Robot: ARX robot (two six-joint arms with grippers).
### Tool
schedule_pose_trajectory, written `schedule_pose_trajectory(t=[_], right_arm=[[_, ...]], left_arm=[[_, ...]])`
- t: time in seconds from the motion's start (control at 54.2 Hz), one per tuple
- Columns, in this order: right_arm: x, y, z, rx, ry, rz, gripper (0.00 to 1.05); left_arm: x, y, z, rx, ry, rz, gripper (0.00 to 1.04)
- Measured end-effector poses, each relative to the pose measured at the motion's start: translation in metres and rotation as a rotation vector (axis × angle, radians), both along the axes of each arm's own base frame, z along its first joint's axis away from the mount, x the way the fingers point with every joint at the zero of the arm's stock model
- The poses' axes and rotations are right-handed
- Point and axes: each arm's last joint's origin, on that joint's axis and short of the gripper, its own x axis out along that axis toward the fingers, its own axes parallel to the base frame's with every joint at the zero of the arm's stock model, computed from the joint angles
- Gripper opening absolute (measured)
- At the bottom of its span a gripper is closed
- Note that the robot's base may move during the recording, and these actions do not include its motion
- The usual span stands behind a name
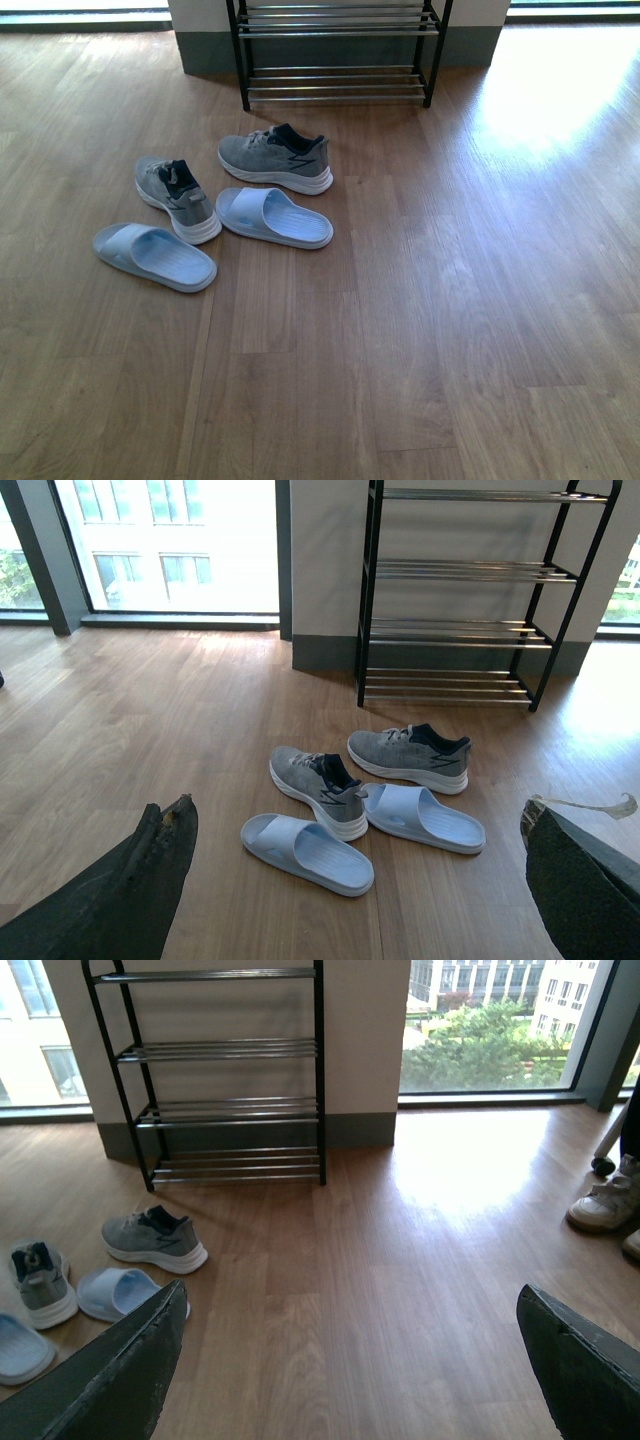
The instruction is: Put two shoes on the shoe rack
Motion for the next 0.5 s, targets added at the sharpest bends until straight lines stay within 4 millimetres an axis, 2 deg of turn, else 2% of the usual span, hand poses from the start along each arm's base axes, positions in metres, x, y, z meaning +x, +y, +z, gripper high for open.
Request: schedule_pose_trajectory(t=[0.498], right_arm=[[0.0,0.0,0.0,0.0,0.0,0.001,0.96]], left_arm=[[0.0,0.0001,-0.0001,0.0,0.0,0.002,0.95]])
